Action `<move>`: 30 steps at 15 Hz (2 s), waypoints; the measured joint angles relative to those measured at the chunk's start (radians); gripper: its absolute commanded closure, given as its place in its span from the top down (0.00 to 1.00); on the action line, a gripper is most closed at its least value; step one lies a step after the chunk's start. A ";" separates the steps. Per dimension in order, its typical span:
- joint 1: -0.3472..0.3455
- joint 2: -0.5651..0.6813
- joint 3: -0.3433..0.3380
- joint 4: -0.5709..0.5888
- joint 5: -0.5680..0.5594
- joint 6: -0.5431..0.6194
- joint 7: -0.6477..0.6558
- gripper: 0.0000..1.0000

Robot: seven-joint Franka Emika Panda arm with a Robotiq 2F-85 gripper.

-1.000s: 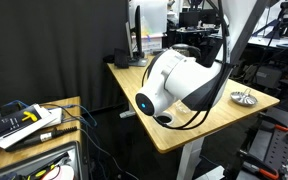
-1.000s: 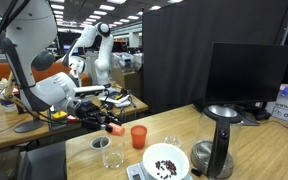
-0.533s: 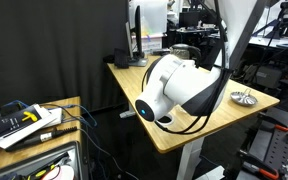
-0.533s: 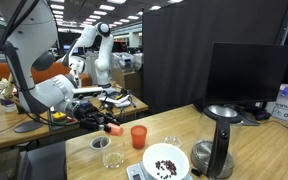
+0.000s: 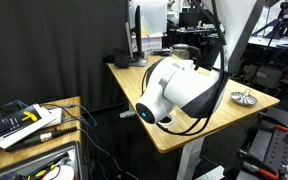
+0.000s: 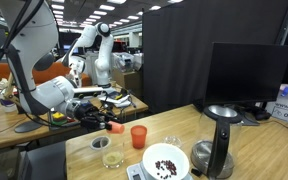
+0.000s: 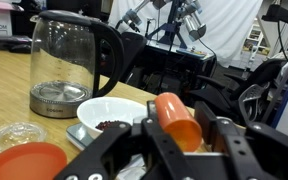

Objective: Pour the things in the small orange cup into the glass bowl

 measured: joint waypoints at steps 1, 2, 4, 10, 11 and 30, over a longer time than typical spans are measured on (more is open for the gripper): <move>0.000 0.000 0.001 0.000 0.000 -0.006 -0.003 0.17; 0.001 0.000 0.001 0.000 0.000 -0.009 -0.005 0.17; 0.002 0.000 0.003 0.000 0.000 -0.012 -0.009 0.17; 0.004 0.001 0.004 0.001 -0.004 -0.020 -0.024 0.17; 0.004 0.001 0.004 0.001 -0.005 -0.023 -0.026 0.17; -0.045 0.027 0.028 0.071 0.028 0.054 -0.047 0.17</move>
